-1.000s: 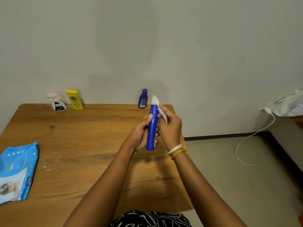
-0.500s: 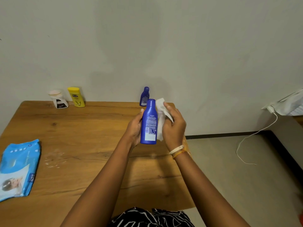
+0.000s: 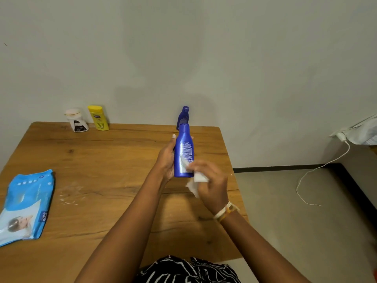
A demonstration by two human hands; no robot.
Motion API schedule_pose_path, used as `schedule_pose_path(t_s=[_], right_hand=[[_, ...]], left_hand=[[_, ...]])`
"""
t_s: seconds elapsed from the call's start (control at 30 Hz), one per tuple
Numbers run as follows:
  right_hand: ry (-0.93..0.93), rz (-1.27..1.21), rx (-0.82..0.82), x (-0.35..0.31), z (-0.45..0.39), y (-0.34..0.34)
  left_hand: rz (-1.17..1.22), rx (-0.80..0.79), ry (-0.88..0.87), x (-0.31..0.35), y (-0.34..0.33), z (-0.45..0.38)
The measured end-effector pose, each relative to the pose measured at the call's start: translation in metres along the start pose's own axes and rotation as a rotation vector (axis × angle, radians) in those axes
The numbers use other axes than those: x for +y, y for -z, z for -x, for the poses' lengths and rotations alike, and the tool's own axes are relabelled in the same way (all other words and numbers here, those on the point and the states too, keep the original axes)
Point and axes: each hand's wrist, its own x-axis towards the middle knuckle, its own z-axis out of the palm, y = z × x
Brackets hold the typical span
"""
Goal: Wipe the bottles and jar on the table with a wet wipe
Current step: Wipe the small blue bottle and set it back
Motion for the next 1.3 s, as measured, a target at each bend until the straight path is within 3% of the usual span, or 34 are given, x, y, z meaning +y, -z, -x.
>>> schedule_pose_path(t_s=[0.1, 0.2, 0.27, 0.33, 0.53, 0.6, 0.73, 0.83, 0.9, 1.03, 1.13, 1.2, 1.3], right_hand=[[-0.126, -0.066, 0.170, 0.001, -0.039, 0.001], [-0.150, 0.009, -0.028, -0.001, -0.060, -0.007], [-0.086, 0.119, -0.219, -0.001, -0.052, -0.013], [0.020, 0.212, -0.306, 0.004, -0.032, -0.015], [0.257, 0.205, -0.250, 0.013, 0.026, -0.005], [0.115, 0.120, -0.105, 0.013, 0.026, 0.000], [-0.505, -0.262, 0.321, 0.004, 0.001, -0.003], [-0.708, -0.406, 0.429, -0.004, -0.018, -0.014], [-0.679, -0.388, 0.359, -0.014, -0.020, -0.024], [-0.454, -0.068, 0.184, -0.034, -0.009, -0.049], [-0.203, 0.072, 0.117, -0.040, 0.006, -0.059], [-0.077, 0.101, 0.039, -0.038, 0.016, -0.055], [-0.111, 0.027, 0.107, -0.031, 0.015, -0.040]], left_hand=[[-0.021, 0.014, -0.029, 0.000, -0.006, 0.000], [-0.021, 0.029, -0.031, -0.003, -0.012, 0.000], [0.020, 0.039, -0.027, -0.002, -0.011, 0.000], [0.049, 0.036, -0.004, 0.002, -0.007, 0.000], [0.154, 0.080, 0.038, 0.006, -0.008, -0.004], [0.145, 0.124, 0.019, 0.004, -0.009, -0.004], [0.272, 0.217, 0.011, 0.008, -0.013, -0.007], [0.460, 0.273, 0.032, 0.011, -0.018, -0.011], [0.549, 0.341, 0.046, 0.011, -0.022, -0.012], [0.666, 0.402, 0.126, 0.007, -0.029, -0.011], [0.454, 0.511, 0.144, 0.007, -0.024, -0.006], [0.450, 0.464, 0.188, 0.010, -0.023, -0.004], [0.785, 0.339, 0.161, 0.017, -0.020, -0.008]])
